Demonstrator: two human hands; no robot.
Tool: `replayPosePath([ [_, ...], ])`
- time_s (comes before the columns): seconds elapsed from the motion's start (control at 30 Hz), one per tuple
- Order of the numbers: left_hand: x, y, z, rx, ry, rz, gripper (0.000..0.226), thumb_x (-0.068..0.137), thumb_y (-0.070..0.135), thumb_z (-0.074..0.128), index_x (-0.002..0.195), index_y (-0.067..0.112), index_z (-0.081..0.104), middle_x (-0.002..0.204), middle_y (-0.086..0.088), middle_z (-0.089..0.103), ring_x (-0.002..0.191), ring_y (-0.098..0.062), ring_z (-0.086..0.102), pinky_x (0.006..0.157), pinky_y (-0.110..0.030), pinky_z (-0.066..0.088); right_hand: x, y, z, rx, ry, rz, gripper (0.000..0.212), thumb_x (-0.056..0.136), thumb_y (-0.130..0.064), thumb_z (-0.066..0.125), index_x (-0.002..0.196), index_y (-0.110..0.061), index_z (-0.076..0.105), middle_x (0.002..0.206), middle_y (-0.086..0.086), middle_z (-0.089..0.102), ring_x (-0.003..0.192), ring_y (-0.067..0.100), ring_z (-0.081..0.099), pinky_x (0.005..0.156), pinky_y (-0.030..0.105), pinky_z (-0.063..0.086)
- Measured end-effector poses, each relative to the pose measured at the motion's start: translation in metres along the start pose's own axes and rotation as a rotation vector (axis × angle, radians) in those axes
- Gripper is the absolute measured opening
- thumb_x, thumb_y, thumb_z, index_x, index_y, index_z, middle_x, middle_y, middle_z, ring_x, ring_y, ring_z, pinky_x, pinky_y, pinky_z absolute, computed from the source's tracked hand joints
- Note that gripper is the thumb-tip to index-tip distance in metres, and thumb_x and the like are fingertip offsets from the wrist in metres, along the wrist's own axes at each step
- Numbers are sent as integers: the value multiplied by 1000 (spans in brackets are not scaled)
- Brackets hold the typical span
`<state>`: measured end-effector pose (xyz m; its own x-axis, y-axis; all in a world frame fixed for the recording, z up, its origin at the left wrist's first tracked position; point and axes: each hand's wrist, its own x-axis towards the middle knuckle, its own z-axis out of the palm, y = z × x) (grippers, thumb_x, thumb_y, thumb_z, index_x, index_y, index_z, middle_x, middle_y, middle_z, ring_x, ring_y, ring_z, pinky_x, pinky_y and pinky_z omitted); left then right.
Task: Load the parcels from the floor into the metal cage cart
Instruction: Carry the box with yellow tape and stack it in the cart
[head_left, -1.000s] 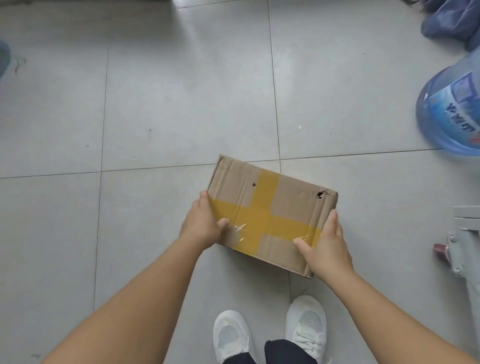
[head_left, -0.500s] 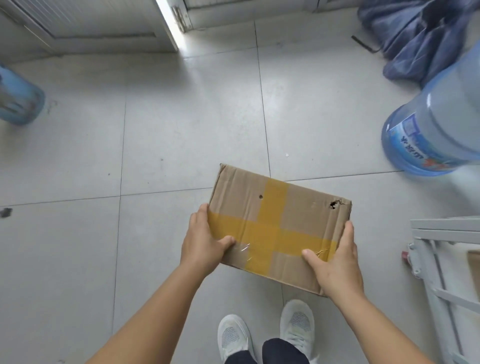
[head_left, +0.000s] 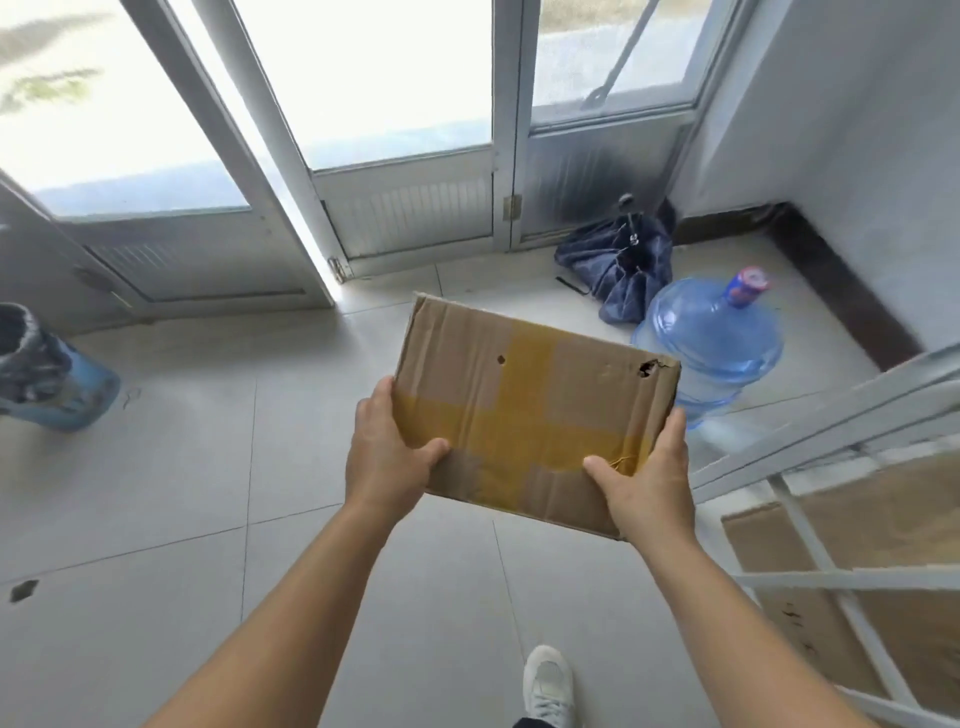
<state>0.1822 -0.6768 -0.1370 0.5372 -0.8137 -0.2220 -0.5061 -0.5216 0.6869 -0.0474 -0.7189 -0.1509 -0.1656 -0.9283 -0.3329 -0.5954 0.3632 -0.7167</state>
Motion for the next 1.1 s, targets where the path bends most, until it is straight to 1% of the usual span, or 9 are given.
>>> replayPosePath([
  [0.13, -34, 46, -49, -54, 32, 130, 85, 78, 23, 76, 147, 24, 26, 129, 6, 39, 104, -11, 43, 91, -34, 46, -49, -35, -50, 67, 126, -68, 102, 80, -26, 75, 154, -26, 6, 151, 4, 34, 130, 28, 44, 97, 45, 44],
  [0.23, -63, 77, -81, -112, 44, 228, 84, 77, 23, 76, 146, 24, 29, 127, 6, 41, 107, -12, 45, 94, -37, 48, -89, -59, -90, 94, 209, -108, 100, 84, -28, 73, 154, -26, 2, 150, 3, 33, 131, 27, 44, 99, 47, 44],
  [0.4, -109, 139, -119, -173, 54, 426, 84, 77, 21, 77, 146, 22, 29, 123, 7, 39, 105, -9, 39, 88, -27, 38, -150, -87, -163, 152, 373, -162, 102, 85, -29, 74, 155, -29, -1, 152, 1, 31, 133, 27, 43, 101, 45, 45],
  [0.53, -147, 197, -126, -232, 18, 570, 84, 77, 18, 78, 147, 19, 31, 129, -1, 44, 117, -20, 46, 96, -37, 42, -190, -92, -228, 218, 528, -193, 104, 85, -26, 74, 156, -27, -2, 152, 2, 31, 134, 24, 42, 103, 42, 43],
  [0.7, -189, 265, -107, -274, -61, 710, 86, 73, 19, 81, 144, 21, 32, 131, -6, 46, 115, -25, 51, 99, -47, 46, -229, -74, -304, 224, 717, -183, 105, 85, -26, 74, 156, -24, -3, 157, 0, 24, 138, 22, 37, 103, 33, 39],
  [0.8, -216, 304, -83, -286, -136, 772, 87, 71, 23, 82, 142, 26, 31, 129, -4, 53, 111, -26, 57, 93, -51, 50, -244, -52, -345, 231, 811, -144, 105, 85, -26, 74, 156, -24, -3, 162, 0, 15, 143, 23, 30, 105, 33, 37],
  [0.9, -243, 342, -53, -305, -217, 827, 75, 73, 23, 81, 133, 27, 36, 113, 0, 60, 96, -23, 62, 84, -46, 54, -250, -24, -383, 243, 900, -93, 106, 85, -25, 74, 156, -26, -3, 163, 2, 13, 143, 24, 31, 101, 32, 39],
  [1.0, -271, 374, -17, -303, -298, 870, 68, 75, 18, 79, 128, 23, 37, 103, 6, 55, 87, -21, 59, 74, -36, 50, -250, 11, -419, 258, 967, -32, 106, 84, -26, 75, 156, -27, -3, 163, 2, 13, 144, 24, 29, 104, 35, 40],
  [1.1, -294, 404, 23, -284, -375, 874, 58, 75, 14, 76, 119, 22, 39, 98, 4, 55, 82, -21, 60, 70, -38, 53, -245, 48, -455, 320, 989, -12, 105, 84, -24, 75, 156, -28, -1, 163, -2, 11, 148, 21, 22, 110, 36, 35],
])
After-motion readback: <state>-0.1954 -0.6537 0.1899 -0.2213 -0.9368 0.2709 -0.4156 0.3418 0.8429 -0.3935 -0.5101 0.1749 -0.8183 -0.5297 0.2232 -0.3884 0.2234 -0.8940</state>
